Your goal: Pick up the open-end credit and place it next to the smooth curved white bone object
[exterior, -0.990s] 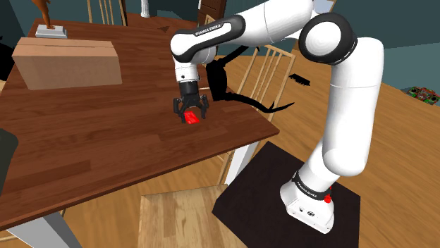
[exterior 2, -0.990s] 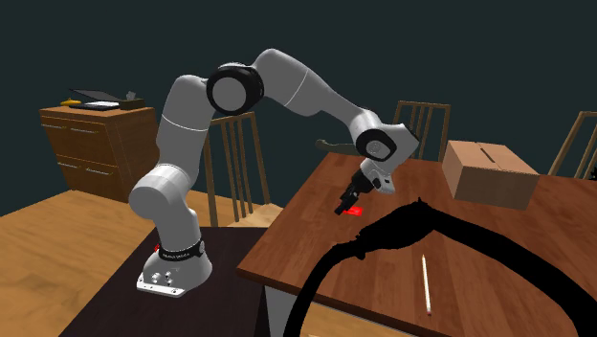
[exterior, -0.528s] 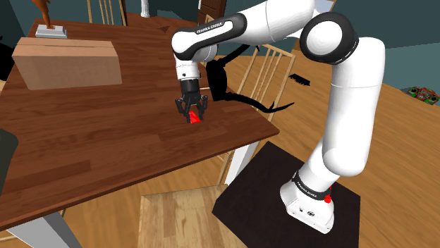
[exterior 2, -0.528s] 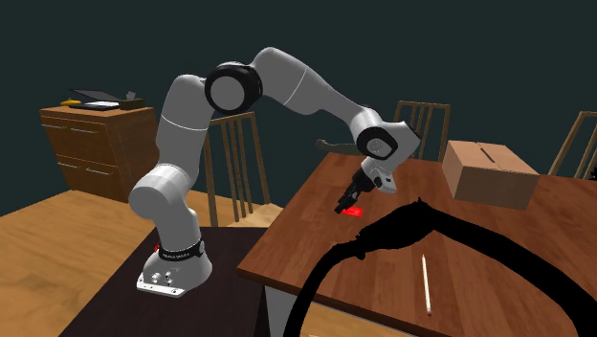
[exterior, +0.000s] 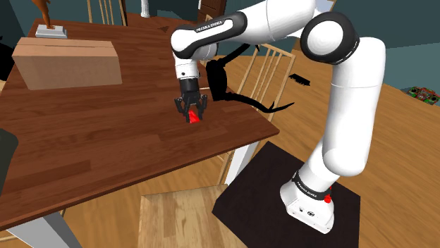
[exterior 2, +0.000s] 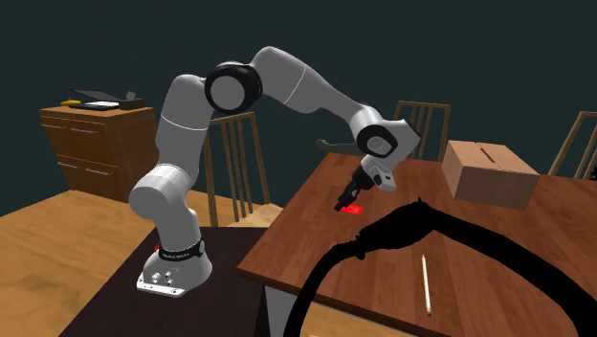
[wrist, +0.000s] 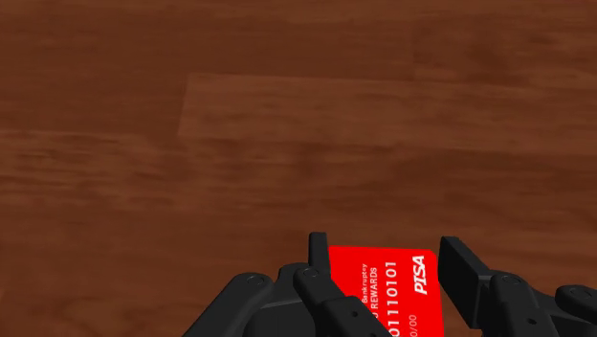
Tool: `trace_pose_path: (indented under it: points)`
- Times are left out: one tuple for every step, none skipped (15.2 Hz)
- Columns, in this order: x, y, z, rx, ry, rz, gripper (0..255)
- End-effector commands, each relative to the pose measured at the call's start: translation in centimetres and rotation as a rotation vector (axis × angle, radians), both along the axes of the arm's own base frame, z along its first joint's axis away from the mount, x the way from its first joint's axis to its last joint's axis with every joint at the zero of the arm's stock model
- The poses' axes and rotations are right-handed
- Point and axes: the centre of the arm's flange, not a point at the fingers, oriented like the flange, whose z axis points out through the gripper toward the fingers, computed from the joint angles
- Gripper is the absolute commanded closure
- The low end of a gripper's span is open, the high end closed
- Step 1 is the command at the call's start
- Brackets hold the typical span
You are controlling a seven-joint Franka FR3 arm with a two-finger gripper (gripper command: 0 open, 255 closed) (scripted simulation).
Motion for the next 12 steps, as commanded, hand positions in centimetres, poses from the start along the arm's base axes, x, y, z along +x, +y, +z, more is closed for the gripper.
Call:
trace_pose_path:
  points:
    - [-0.1, 0.1, 0.9, 0.001, 0.001, 0.001, 255]
    - [-0.1, 0.1, 1.4, 0.001, 0.001, 0.001, 255]
    - [-0.1, 0.1, 2.0, 0.001, 0.001, 0.001, 255]
    - [-0.1, 0.1, 2.5, 0.001, 0.001, 0.001, 255]
    - [-0.1, 0.1, 3.0, 0.001, 0.001, 0.001, 255]
    - [-0.1, 0.1, 3.5, 0.001, 0.001, 0.001, 255]
    - [-0.1, 0.1, 4.1, 0.001, 0.001, 0.001, 255]
    - [-0.1, 0.1, 4.6, 0.001, 0.001, 0.001, 255]
    - [-0.1, 0.1, 5.1, 0.001, 0.001, 0.001, 255]
    - [-0.1, 0.1, 5.7, 0.001, 0.001, 0.001, 255]
    - [-0.1, 0.1, 6.2, 0.001, 0.001, 0.001, 255]
    - [-0.1, 0.1, 6.7, 0.001, 0.001, 0.001, 255]
